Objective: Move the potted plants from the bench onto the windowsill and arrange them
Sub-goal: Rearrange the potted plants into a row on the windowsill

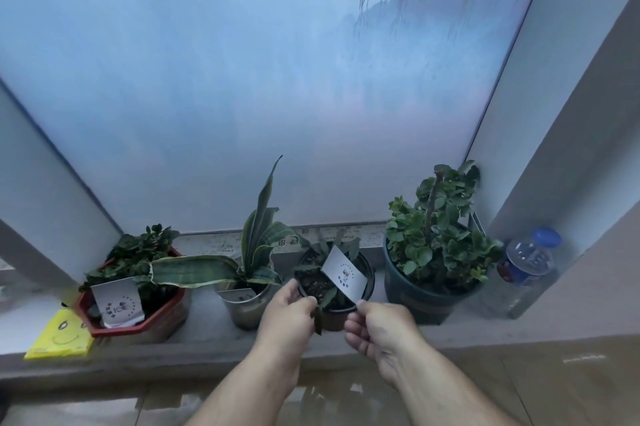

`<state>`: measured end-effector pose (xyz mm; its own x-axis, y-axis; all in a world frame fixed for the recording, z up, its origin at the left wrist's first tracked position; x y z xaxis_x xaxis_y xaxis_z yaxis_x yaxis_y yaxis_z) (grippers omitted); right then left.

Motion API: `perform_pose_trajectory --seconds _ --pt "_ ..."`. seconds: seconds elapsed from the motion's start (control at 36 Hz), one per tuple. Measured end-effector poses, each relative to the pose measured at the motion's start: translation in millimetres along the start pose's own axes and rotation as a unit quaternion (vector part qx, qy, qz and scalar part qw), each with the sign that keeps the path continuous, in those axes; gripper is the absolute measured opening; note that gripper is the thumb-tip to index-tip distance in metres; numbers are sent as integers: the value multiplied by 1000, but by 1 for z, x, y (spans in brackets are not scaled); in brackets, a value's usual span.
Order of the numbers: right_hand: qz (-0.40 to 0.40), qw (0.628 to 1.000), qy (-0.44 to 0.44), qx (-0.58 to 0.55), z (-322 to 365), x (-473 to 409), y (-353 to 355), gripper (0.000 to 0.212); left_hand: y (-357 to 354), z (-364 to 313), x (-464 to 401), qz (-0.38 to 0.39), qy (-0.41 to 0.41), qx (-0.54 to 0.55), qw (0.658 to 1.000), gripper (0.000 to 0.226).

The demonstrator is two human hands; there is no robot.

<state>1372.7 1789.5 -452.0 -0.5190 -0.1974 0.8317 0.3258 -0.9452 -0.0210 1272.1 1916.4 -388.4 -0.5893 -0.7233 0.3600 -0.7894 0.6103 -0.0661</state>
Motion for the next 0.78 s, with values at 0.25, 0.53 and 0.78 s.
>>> perform_pose_trajectory --seconds 0.25,0.53,0.78 --pt "-23 997 69 11 21 0 9 15 1 41 -12 -23 21 -43 999 40" --pt "-4 999 21 25 4 0 1 18 1 40 -21 -22 15 -18 999 37" --pt "-18 998 64 10 19 7 6 11 -4 61 -20 -45 60 53 996 18"
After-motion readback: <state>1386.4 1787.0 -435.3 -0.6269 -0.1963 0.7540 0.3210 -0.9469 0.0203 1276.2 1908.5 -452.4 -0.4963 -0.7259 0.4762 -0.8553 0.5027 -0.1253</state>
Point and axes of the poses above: each hand's wrist, its own x-axis away from the middle knuckle, its own y-axis out of the back of the hand, z = x × y, the point moved 9 cm from there along -x, towards the middle knuckle, and after that the axes turned 11 degrees about -y, right-handed, at the moved point
